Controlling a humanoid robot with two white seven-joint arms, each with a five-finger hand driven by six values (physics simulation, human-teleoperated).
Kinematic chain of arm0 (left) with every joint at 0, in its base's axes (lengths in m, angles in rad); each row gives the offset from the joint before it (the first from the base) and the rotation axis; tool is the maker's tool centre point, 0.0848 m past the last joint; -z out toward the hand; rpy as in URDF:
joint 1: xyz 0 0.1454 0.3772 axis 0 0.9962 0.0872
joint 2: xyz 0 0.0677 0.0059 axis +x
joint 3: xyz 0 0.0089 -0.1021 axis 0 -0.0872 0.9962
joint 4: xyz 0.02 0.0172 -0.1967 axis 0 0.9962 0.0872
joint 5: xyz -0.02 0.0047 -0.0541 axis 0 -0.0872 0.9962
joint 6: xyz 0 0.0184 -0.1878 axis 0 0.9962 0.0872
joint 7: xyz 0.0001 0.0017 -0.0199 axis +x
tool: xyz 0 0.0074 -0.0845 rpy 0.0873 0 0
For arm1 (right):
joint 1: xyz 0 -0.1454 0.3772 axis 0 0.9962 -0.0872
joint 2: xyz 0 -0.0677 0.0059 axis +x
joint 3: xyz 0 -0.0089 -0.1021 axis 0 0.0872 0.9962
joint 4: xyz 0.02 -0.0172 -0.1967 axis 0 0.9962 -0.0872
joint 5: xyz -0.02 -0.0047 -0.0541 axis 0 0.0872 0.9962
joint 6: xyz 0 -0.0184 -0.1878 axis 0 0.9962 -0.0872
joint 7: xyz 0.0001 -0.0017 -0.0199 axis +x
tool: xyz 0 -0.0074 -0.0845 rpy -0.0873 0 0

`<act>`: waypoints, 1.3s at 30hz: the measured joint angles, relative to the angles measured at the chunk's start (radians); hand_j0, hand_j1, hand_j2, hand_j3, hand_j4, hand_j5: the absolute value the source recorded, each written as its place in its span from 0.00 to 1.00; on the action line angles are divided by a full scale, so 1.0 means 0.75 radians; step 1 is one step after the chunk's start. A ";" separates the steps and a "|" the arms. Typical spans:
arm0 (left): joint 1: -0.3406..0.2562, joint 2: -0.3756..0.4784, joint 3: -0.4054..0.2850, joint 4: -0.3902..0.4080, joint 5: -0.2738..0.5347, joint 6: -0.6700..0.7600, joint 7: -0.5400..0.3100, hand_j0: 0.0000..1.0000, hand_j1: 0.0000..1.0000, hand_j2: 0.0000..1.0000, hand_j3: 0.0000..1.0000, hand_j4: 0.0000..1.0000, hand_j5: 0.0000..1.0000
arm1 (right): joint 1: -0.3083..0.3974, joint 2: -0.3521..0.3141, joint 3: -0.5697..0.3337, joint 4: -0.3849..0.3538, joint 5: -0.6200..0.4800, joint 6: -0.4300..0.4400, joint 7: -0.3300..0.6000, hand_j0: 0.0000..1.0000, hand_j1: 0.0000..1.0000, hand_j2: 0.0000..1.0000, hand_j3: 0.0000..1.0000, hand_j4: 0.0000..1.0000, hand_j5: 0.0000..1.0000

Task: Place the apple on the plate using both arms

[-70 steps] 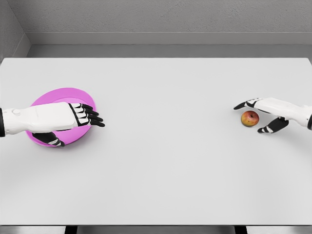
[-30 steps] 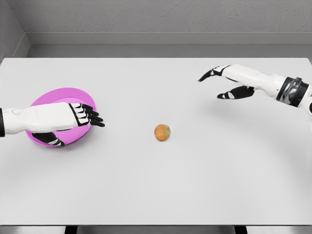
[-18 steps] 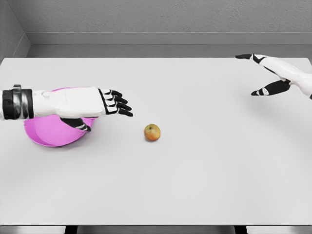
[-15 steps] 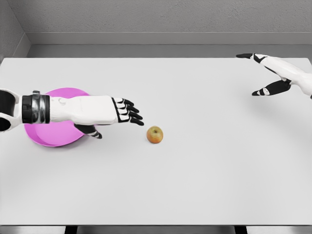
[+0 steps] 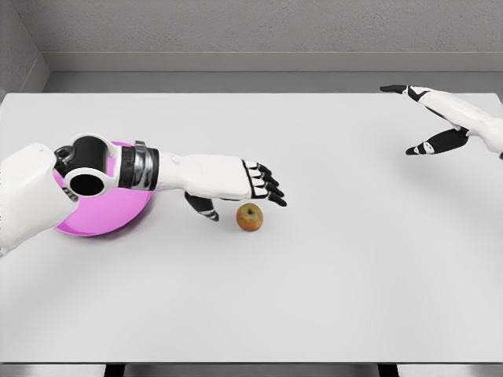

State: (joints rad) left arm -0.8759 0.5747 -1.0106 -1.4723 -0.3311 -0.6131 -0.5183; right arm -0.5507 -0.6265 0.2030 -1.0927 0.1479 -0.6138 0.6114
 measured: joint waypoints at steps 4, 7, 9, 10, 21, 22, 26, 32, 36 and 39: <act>0.004 -0.038 -0.006 0.057 -0.044 0.000 0.000 1.00 1.00 1.00 1.00 1.00 1.00 | 0.002 0.000 0.001 -0.006 0.000 0.000 0.000 1.00 1.00 1.00 1.00 1.00 1.00; 0.004 -0.048 -0.011 0.069 -0.054 0.000 0.000 1.00 1.00 1.00 1.00 1.00 1.00 | 0.002 -0.002 0.002 -0.011 0.000 0.000 0.000 1.00 1.00 1.00 1.00 1.00 1.00; 0.004 -0.050 -0.012 0.072 -0.057 0.000 0.000 0.97 0.97 0.97 0.97 0.97 0.97 | 0.008 -0.001 0.003 -0.017 0.000 0.000 0.000 1.00 1.00 1.00 1.00 1.00 1.00; 0.002 -0.051 -0.013 0.074 -0.058 0.000 0.000 0.95 0.95 0.95 0.95 0.95 0.95 | 0.008 -0.001 0.003 -0.021 0.000 0.000 0.000 1.00 1.00 1.00 1.00 1.00 1.00; 0.000 -0.109 -0.040 0.105 -0.124 0.000 -0.001 0.94 0.94 0.94 0.94 0.94 0.94 | 0.023 -0.002 0.005 -0.048 -0.002 0.000 0.000 1.00 1.00 1.00 1.00 1.00 1.00; 0.000 -0.114 -0.043 0.106 -0.129 0.000 -0.001 0.94 0.94 0.94 0.94 0.94 0.94 | 0.027 -0.002 0.005 -0.048 -0.002 0.000 0.000 1.00 1.00 1.00 1.00 1.00 1.00; -0.002 -0.123 -0.049 0.112 -0.139 0.000 -0.001 0.94 0.94 0.94 0.94 0.94 0.94 | 0.029 -0.002 0.004 -0.049 -0.003 0.000 0.000 1.00 1.00 1.00 1.00 1.00 1.00; -0.004 -0.128 -0.052 0.150 -0.146 0.000 -0.001 0.94 0.94 0.94 0.94 0.94 0.94 | 0.029 -0.004 0.003 -0.047 -0.003 0.000 0.000 1.00 1.00 1.00 1.00 1.00 1.00; -0.004 -0.136 -0.053 0.155 -0.153 0.000 -0.001 0.91 0.91 0.91 0.91 0.91 0.91 | 0.027 -0.004 0.003 -0.044 -0.003 0.000 0.000 1.00 1.00 1.00 1.00 1.00 1.00; -0.004 -0.140 -0.059 0.157 -0.168 0.000 -0.004 0.87 0.87 0.87 0.87 0.87 0.87 | 0.029 -0.004 0.004 -0.040 -0.003 0.000 0.000 1.00 1.00 1.00 1.00 1.00 1.00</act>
State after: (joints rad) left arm -0.8790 0.4701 -1.0548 -1.3549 -0.4570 -0.6130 -0.5215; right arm -0.5292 -0.6292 0.2057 -1.1227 0.1460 -0.6136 0.6113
